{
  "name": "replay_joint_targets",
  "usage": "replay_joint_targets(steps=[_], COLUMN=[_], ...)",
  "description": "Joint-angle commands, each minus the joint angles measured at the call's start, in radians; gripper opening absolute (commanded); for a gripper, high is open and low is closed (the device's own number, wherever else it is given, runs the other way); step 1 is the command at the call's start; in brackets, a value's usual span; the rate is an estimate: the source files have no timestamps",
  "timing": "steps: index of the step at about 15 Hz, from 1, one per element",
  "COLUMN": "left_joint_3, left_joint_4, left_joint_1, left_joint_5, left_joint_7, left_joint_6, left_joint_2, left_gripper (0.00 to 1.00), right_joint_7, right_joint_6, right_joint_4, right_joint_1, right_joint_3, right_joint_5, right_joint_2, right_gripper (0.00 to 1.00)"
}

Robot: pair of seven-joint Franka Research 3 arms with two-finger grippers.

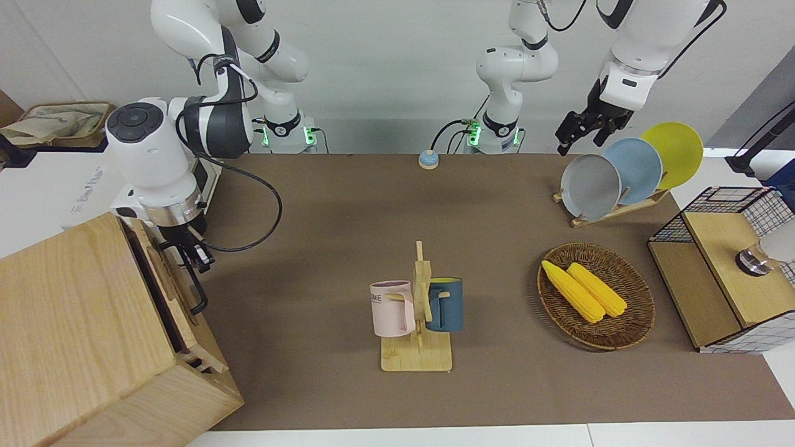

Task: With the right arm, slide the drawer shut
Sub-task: 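Press the drawer fully shut with the right gripper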

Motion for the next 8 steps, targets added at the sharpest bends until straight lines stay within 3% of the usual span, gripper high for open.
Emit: replay_joint_targets(steps=[1, 8], left_joint_3=[0.004, 0.004], left_joint_4=[0.004, 0.004], left_joint_1=[-0.001, -0.001], left_joint_5=[-0.001, -0.001], left_joint_7=[0.010, 0.009], left_joint_6=[-0.015, -0.015], left_joint_2=[-0.008, -0.008], left_gripper=[0.99, 0.99], right_joint_7=[-0.047, -0.079], right_joint_6=[0.009, 0.034], right_joint_4=[0.081, 0.088], right_joint_1=[-0.053, -0.073], right_joint_3=[0.031, 0.037], right_joint_5=[-0.026, -0.066], right_joint_2=[0.059, 0.084], right_gripper=[0.000, 0.000])
